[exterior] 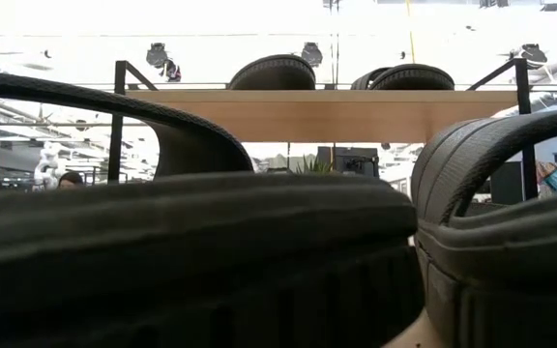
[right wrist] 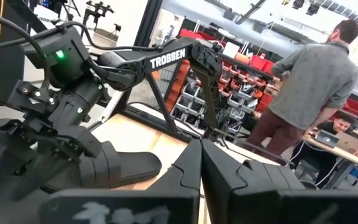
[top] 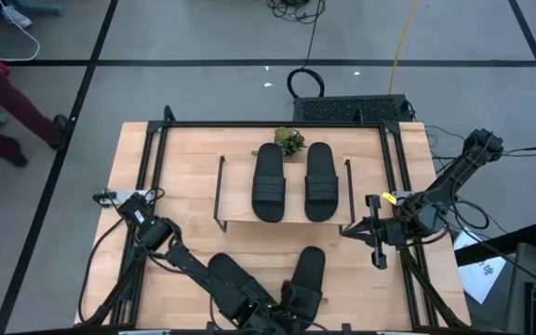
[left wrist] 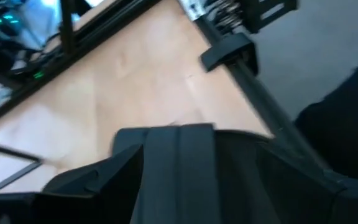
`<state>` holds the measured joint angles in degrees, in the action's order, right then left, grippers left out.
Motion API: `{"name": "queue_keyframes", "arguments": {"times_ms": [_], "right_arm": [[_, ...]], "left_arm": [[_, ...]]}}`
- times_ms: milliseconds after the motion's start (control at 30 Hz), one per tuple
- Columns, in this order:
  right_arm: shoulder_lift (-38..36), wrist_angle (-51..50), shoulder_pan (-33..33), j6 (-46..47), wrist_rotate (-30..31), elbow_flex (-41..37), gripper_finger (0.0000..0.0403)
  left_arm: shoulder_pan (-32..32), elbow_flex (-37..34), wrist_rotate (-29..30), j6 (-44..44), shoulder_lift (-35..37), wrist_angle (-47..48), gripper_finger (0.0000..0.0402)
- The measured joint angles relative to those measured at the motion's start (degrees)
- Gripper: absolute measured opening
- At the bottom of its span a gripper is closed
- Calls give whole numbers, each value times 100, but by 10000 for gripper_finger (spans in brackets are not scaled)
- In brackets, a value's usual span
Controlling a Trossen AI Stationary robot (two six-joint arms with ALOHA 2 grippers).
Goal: Pick and place slides into the shelf
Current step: Put the black slipper under the shelf
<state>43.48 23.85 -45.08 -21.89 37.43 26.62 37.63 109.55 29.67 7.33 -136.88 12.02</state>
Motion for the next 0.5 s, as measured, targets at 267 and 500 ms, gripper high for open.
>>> {"name": "queue_keyframes", "arguments": {"times_ms": [267, 500], "right_arm": [[-51, 62, 0, -146, 0, 1, 0], [-52, 51, -2, 53, 1, 1, 0]], "left_arm": [[-113, 7, -188, -209, 7, 850, 308], [-105, 5, 450, 309, 7, 1026, 308]]}}
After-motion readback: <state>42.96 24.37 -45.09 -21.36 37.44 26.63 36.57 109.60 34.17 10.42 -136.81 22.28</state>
